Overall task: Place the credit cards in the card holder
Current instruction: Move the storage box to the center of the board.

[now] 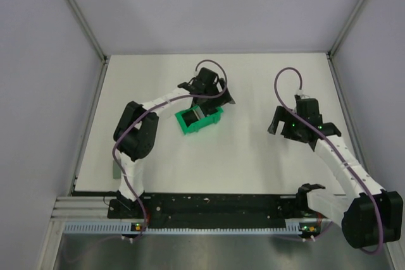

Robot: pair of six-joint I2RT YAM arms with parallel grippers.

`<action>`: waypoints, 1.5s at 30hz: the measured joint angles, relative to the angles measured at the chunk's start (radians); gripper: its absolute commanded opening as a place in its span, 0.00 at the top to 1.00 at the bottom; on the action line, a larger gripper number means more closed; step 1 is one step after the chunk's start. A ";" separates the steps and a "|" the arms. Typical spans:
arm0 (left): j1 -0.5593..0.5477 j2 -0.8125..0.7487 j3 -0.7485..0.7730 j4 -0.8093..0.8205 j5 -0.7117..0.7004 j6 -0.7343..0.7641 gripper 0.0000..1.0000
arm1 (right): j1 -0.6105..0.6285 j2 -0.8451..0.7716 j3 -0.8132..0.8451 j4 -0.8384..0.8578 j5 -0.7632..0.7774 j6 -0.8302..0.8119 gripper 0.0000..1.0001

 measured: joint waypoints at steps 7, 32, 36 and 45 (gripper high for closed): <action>-0.057 0.011 0.064 0.037 0.030 -0.001 0.02 | -0.006 -0.014 0.000 -0.015 0.009 0.004 0.01; 0.410 -0.820 -0.731 -0.623 -0.540 -0.058 0.02 | -0.006 -0.035 -0.002 0.025 -0.273 0.037 0.01; 0.473 -0.815 -0.746 -0.707 -0.539 -0.165 0.02 | -0.006 -0.043 -0.002 0.025 -0.292 0.043 0.01; 0.571 -0.743 -0.784 -0.687 -0.491 -0.239 0.02 | -0.006 -0.068 -0.003 0.029 -0.299 0.043 0.01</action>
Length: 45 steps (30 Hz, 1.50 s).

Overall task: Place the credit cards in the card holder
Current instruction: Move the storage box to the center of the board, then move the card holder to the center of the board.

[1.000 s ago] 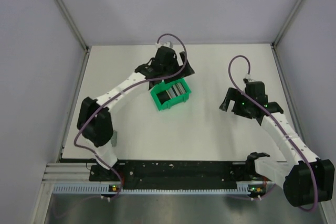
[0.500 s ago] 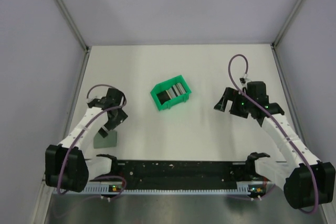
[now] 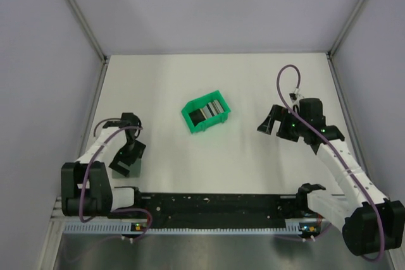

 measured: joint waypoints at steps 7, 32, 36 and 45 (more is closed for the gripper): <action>0.028 0.088 -0.018 0.111 0.053 0.038 0.08 | 0.000 0.012 0.000 0.007 -0.003 -0.001 0.01; -0.270 0.096 -0.024 0.261 0.132 0.232 0.38 | 0.000 0.082 0.000 0.011 -0.001 0.005 0.01; -0.438 0.165 0.038 0.292 0.156 0.227 0.38 | 0.000 0.082 0.000 0.011 0.000 0.011 0.01; -0.754 0.332 0.203 0.366 0.205 0.235 0.28 | 0.040 0.168 0.050 0.017 0.008 0.073 0.01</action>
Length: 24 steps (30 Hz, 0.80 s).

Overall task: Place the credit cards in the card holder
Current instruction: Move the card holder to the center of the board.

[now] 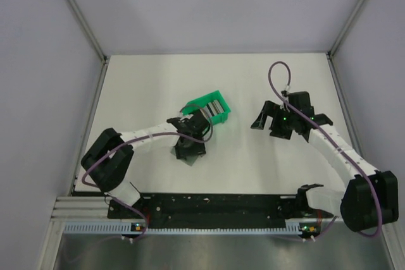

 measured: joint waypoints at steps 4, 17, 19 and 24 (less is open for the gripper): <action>-0.071 0.002 0.018 0.061 0.042 0.002 0.18 | 0.077 0.086 0.072 0.021 0.041 0.064 0.01; 0.044 -0.399 -0.106 0.051 -0.095 -0.003 0.11 | 0.430 0.280 0.203 0.188 0.242 0.271 0.24; 0.105 -0.420 -0.171 0.065 -0.081 -0.007 0.13 | 0.456 0.280 0.150 0.260 0.201 0.275 0.32; 0.202 -0.440 -0.352 0.096 0.006 -0.019 0.27 | 0.506 0.338 0.060 0.373 0.082 0.275 0.38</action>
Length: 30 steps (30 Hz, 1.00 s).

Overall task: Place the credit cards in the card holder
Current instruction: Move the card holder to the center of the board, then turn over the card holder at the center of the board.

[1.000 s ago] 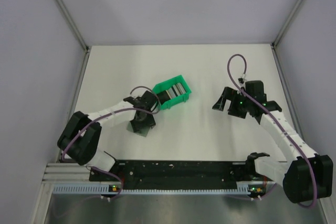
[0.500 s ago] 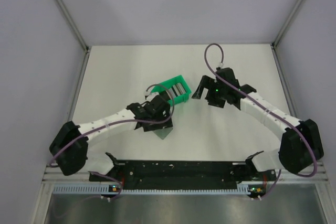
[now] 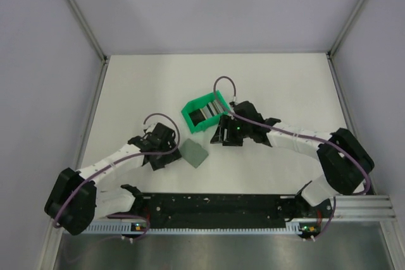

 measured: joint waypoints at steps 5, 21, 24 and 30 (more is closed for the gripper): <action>0.005 0.020 -0.017 0.048 0.071 0.010 0.37 | 0.031 0.100 0.003 0.064 -0.062 -0.005 0.41; 0.016 0.110 -0.011 0.206 0.198 0.026 0.73 | 0.054 0.289 0.075 0.188 -0.169 0.003 0.59; 0.017 0.121 -0.011 0.224 0.214 0.026 0.75 | 0.067 0.301 0.083 0.187 -0.172 0.002 0.64; 0.019 0.136 -0.011 0.242 0.234 0.026 0.79 | 0.070 0.301 0.083 0.187 -0.169 -0.005 0.76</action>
